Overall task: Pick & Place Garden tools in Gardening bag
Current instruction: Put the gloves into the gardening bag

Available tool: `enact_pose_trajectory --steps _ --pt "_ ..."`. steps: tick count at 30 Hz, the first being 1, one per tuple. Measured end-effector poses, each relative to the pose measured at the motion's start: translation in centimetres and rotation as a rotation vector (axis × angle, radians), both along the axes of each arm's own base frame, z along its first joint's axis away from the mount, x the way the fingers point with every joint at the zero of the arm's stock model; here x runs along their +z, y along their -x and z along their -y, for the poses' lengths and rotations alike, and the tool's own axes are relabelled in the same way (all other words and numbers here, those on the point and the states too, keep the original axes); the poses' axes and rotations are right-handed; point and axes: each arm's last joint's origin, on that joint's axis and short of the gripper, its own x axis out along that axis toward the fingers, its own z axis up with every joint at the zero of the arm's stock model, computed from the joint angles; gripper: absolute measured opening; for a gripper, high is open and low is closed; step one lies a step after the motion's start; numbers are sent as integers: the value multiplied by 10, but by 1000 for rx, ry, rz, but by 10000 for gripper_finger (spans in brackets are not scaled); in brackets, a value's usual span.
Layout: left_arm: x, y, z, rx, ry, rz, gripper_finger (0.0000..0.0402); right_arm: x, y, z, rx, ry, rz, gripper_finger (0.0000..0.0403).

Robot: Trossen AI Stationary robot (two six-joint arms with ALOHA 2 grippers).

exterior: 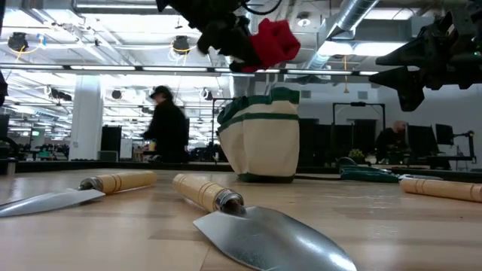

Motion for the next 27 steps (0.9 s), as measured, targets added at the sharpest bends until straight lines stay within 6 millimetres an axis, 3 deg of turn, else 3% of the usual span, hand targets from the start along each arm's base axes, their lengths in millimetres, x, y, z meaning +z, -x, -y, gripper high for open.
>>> enact_pose_trajectory --steps 4,11,27 --pt "0 1 -7 -82 -147 -40 50 0 0 0 0 -3 -3 187" --pt "-10 11 -22 -67 -154 -174 50 0 0 0 -1 -12 -2 180" --pt "-39 -3 -13 -266 -303 -317 50 -1 0 0 -4 -12 -6 168"
